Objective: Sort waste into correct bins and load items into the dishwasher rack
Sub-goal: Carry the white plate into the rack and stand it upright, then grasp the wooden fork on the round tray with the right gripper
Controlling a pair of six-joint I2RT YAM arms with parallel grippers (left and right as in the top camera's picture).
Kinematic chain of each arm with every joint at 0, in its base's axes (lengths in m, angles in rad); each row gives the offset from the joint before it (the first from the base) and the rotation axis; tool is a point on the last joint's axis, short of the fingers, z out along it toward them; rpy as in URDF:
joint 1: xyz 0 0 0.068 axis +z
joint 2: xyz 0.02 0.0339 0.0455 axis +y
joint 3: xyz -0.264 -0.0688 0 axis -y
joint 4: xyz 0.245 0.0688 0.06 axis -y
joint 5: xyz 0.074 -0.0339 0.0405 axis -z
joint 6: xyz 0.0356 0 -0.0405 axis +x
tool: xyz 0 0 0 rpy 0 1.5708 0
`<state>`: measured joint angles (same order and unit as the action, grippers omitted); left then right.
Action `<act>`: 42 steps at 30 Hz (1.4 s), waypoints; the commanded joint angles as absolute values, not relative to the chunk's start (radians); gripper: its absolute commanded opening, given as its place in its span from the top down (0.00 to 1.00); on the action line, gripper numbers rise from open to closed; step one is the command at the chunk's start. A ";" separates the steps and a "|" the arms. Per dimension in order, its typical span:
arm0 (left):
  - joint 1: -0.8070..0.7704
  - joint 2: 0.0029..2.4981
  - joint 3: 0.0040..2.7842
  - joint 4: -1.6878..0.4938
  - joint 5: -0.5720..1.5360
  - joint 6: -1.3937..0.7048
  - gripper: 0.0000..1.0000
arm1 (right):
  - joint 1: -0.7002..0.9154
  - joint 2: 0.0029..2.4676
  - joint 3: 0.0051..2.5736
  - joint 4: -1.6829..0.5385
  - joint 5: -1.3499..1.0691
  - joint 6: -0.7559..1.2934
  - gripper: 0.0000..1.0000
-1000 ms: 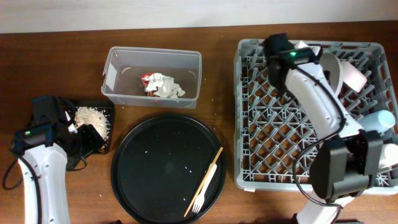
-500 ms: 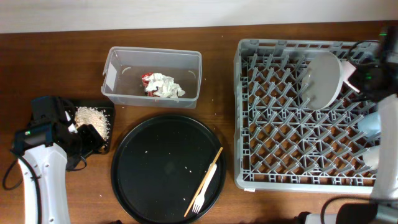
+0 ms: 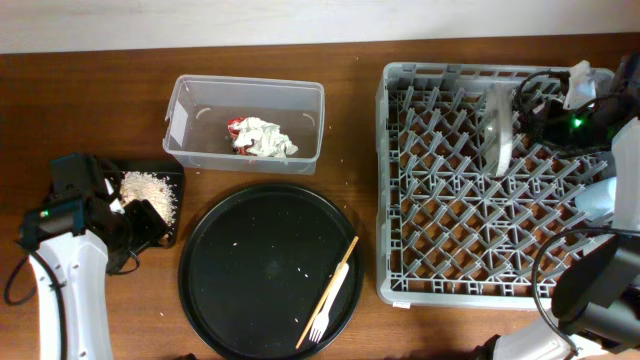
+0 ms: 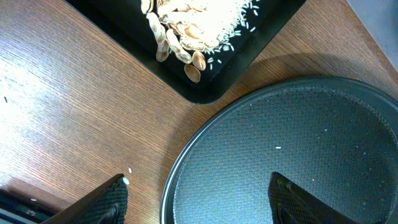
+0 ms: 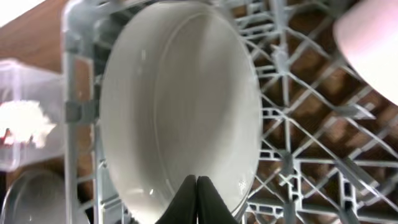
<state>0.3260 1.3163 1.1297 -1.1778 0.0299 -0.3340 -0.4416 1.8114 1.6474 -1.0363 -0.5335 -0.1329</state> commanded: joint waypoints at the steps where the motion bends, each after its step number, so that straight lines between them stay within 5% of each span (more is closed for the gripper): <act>1: 0.330 1.302 1.143 -1.176 0.038 -0.344 0.28 | -0.437 1.806 1.654 -1.057 -0.602 -0.191 0.93; 10: 0.330 1.302 1.143 -1.177 0.038 -0.344 0.28 | -0.440 1.781 1.655 -1.122 -0.625 -0.213 0.87; 16: 0.330 1.302 1.143 -1.180 0.038 -0.344 0.22 | -0.404 1.541 1.655 -1.299 -0.533 -0.175 0.57; 22: 0.330 1.302 1.143 -1.179 0.038 -0.344 0.19 | 0.009 1.405 1.644 -1.532 -0.450 0.078 0.50; 30: 0.330 1.302 1.143 -1.181 0.038 -0.344 0.18 | 0.698 1.420 1.394 -1.281 -0.199 0.672 0.37; 36: 0.330 1.302 1.143 -1.184 0.047 -0.344 0.18 | 0.871 1.528 1.085 -0.929 -0.195 0.795 0.37; 42: 0.330 1.302 1.143 -1.184 0.049 -0.344 0.18 | 0.892 1.802 1.068 -0.865 -0.170 0.855 0.37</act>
